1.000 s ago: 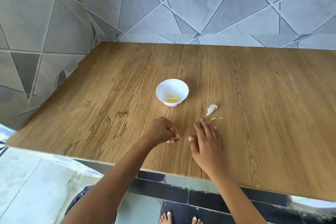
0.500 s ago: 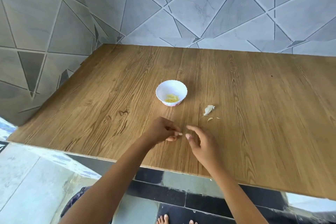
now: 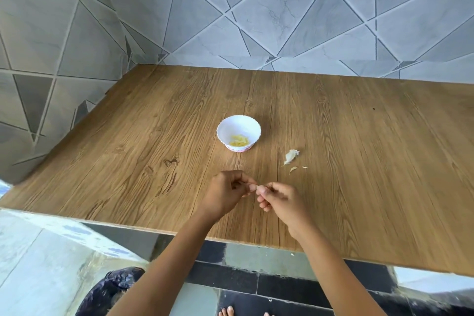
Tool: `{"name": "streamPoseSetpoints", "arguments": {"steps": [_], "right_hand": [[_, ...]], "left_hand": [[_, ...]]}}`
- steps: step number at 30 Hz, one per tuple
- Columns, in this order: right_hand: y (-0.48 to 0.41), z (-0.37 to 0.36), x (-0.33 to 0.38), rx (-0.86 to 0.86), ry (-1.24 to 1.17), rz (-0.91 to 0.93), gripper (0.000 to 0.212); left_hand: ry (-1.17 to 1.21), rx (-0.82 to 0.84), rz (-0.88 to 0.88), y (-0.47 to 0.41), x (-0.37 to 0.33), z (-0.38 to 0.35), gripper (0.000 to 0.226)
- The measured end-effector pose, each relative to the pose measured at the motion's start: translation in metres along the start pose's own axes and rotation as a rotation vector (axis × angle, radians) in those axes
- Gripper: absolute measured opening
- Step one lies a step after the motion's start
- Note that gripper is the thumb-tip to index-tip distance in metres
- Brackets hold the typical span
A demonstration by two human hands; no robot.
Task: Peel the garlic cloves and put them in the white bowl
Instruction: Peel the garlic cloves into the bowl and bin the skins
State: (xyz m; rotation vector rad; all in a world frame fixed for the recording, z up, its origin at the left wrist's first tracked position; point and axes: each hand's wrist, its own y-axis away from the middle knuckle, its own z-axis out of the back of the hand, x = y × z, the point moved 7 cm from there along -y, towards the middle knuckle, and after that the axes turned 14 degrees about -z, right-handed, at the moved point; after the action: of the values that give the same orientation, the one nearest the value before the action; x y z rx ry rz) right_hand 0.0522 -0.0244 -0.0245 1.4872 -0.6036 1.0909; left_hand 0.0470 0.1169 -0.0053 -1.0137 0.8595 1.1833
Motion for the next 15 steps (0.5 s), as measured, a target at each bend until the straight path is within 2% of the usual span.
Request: {"name": "streamPoseSetpoints", "arguments": {"steps": [4,6,8,13,15], "right_hand": [[0.003,-0.011,-0.015,0.208,-0.451,-0.346,0.015],[0.004,-0.011,-0.015,0.223,-0.525,-0.373,0.016],[0.002,-0.006,-0.012,0.141,-0.355,-0.252,0.013],[0.002,0.008,0.005,-0.193,0.27,0.245,0.012],[0.001,0.01,0.008,-0.307,0.443,0.361,0.006]], "left_hand": [[0.036,-0.005,-0.133,0.002,-0.008,-0.001,0.007],[0.064,-0.026,-0.129,0.002,-0.007,0.001,0.007],[0.076,-0.048,-0.087,0.001,-0.002,0.002,0.007],[0.058,-0.088,0.088,0.002,0.012,0.003,0.006],[0.044,-0.106,0.144,0.003,0.017,0.005,0.009]]}}
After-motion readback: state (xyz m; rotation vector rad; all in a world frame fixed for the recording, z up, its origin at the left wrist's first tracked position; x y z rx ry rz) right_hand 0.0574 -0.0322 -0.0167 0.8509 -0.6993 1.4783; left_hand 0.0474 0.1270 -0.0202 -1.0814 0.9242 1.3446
